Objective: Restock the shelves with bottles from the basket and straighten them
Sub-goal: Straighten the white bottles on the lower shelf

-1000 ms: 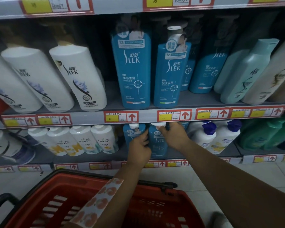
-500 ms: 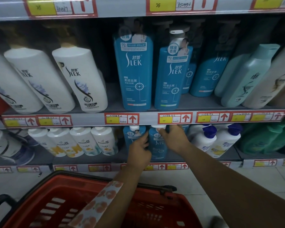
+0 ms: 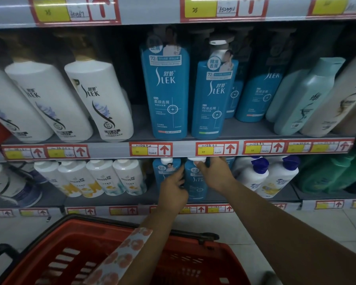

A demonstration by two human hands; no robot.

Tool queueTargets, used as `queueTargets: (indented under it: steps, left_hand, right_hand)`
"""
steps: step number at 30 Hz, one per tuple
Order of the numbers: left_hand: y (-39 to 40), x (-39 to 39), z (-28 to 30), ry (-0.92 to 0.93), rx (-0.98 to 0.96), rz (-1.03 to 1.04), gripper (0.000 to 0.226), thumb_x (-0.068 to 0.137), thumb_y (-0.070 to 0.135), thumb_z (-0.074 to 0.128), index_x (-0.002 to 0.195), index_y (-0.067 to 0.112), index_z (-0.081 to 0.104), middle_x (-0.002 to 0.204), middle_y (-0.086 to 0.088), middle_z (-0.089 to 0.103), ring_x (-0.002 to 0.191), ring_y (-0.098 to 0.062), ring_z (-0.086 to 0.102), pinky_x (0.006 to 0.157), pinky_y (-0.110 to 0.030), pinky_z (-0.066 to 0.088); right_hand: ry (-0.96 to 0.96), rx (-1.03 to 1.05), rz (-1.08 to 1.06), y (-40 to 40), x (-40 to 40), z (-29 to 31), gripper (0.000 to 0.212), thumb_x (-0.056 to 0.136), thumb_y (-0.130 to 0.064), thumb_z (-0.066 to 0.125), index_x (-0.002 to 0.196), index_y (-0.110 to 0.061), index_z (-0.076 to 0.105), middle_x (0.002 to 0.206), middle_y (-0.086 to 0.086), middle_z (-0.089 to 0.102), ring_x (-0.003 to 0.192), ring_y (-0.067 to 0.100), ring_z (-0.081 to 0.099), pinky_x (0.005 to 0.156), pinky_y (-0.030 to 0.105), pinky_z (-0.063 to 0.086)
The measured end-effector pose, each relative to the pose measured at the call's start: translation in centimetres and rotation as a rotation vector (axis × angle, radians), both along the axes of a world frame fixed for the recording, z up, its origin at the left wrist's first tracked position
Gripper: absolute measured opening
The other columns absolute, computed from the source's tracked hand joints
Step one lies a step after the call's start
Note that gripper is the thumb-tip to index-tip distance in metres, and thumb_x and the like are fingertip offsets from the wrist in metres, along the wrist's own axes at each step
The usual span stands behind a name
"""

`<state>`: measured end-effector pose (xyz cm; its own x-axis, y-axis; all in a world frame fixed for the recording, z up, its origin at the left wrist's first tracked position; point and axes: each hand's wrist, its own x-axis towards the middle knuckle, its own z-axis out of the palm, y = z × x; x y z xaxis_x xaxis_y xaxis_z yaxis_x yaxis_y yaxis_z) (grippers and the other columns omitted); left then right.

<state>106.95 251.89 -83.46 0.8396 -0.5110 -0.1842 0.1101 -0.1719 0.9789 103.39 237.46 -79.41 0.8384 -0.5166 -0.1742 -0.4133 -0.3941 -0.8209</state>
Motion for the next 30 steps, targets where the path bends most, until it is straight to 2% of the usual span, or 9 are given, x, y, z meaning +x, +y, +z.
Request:
queueTargets:
  steps: [5, 9, 12, 14, 18, 21, 23, 26, 30]
  left_hand:
    - [0.0, -0.5, 0.5, -0.060, -0.001, 0.068, 0.067, 0.092, -0.016, 0.049, 0.125, 0.042, 0.057, 0.117, 0.020, 0.064, 0.111, -0.007, 0.061, 0.102, -0.029, 0.050]
    - [-0.1, -1.7, 1.8, -0.390, 0.127, 0.177, 0.064, 0.085, -0.017, 0.055, 0.138, 0.019, 0.059, 0.121, 0.012, 0.060, 0.112, -0.009, 0.062, 0.090, -0.009, 0.046]
    - [-0.4, -3.1, 2.6, -0.604, 0.169, 0.240, 0.057, 0.082, -0.013, 0.054, 0.127, 0.021, 0.064, 0.120, 0.010, 0.060, 0.109, -0.011, 0.060, 0.094, -0.021, 0.048]
    - [-0.7, -4.2, 2.8, -0.690, 0.179, 0.231, 0.053, 0.080, -0.012, 0.055, 0.121, 0.021, 0.064, 0.118, 0.007, 0.059, 0.110, -0.015, 0.058, 0.095, -0.027, 0.049]
    - [-2.3, -6.2, 2.9, -0.637, 0.190, 0.095, 0.051, 0.084, -0.010, 0.054, 0.123, 0.021, 0.064, 0.124, 0.006, 0.058, 0.119, -0.013, 0.056, 0.103, -0.027, 0.048]
    - [-4.6, -7.5, 3.0, -0.490, 0.277, -0.093, 0.058, 0.087, -0.005, 0.055, 0.138, 0.023, 0.054, 0.136, 0.007, 0.053, 0.129, -0.013, 0.050, 0.110, -0.029, 0.042]
    - [-6.4, -8.4, 3.9, -0.385, 0.338, -0.187, 0.067, 0.088, -0.002, 0.057, 0.149, 0.023, 0.042, 0.144, 0.005, 0.047, 0.135, -0.016, 0.046, 0.112, -0.030, 0.039]
    - [-9.5, -9.4, 4.9, -0.129, 0.376, -0.281, 0.071, 0.094, 0.007, 0.062, 0.155, 0.022, 0.029, 0.146, 0.003, 0.041, 0.141, -0.022, 0.038, 0.117, -0.045, 0.035]
    - [-13.1, -9.1, 2.3, -0.078, 0.467, -0.338, 0.063, 0.094, 0.043, 0.064, 0.144, 0.054, 0.029, 0.147, 0.012, 0.048, 0.130, -0.020, 0.050, 0.109, -0.046, 0.043]
  right_hand:
    - [0.000, -0.035, 0.112, -0.1, -1.0, 0.9, 0.042, 0.095, -0.038, 0.065, 0.134, -0.027, 0.054, 0.138, 0.002, 0.053, 0.120, 0.022, 0.056, 0.103, 0.037, 0.048]
    - [0.031, -0.309, 0.305, -0.1, -3.9, 2.6, 0.066, 0.092, -0.043, 0.067, 0.148, -0.028, 0.035, 0.147, -0.001, 0.038, 0.127, 0.019, 0.050, 0.105, 0.032, 0.044]
    - [0.067, -0.636, 0.415, -0.8, -6.7, 3.6, 0.081, 0.093, -0.043, 0.065, 0.157, -0.028, 0.018, 0.161, -0.003, 0.025, 0.139, 0.023, 0.042, 0.109, 0.038, 0.046]
    - [0.089, -0.708, 0.430, -2.0, -8.5, 4.4, 0.076, 0.096, -0.037, 0.063, 0.159, -0.023, 0.021, 0.164, -0.002, 0.023, 0.144, 0.024, 0.037, 0.114, 0.038, 0.040]
    - [0.079, -0.757, 0.327, -5.7, -11.4, 5.7, 0.049, 0.099, -0.025, 0.059, 0.146, -0.016, 0.048, 0.150, 0.004, 0.048, 0.134, 0.023, 0.047, 0.109, 0.032, 0.041]
    - [0.088, -0.701, 0.168, -8.6, -12.7, 6.0, 0.038, 0.097, -0.017, 0.060, 0.134, -0.011, 0.058, 0.133, 0.007, 0.059, 0.118, 0.025, 0.056, 0.099, 0.033, 0.046]
    - [0.140, -0.622, 0.098, -10.0, -13.0, 5.9, 0.039, 0.096, -0.016, 0.061, 0.135, -0.011, 0.055, 0.134, 0.008, 0.056, 0.120, 0.026, 0.055, 0.101, 0.035, 0.046]
    - [0.231, -0.523, 0.111, -11.1, -12.8, 5.0, 0.048, 0.095, -0.015, 0.064, 0.139, -0.010, 0.046, 0.141, 0.011, 0.050, 0.127, 0.027, 0.051, 0.107, 0.034, 0.041]
    - [0.311, -0.420, 0.126, -11.5, -11.4, 3.6, 0.071, 0.097, -0.018, 0.064, 0.154, -0.011, 0.024, 0.151, 0.017, 0.040, 0.131, 0.032, 0.050, 0.109, 0.037, 0.041]
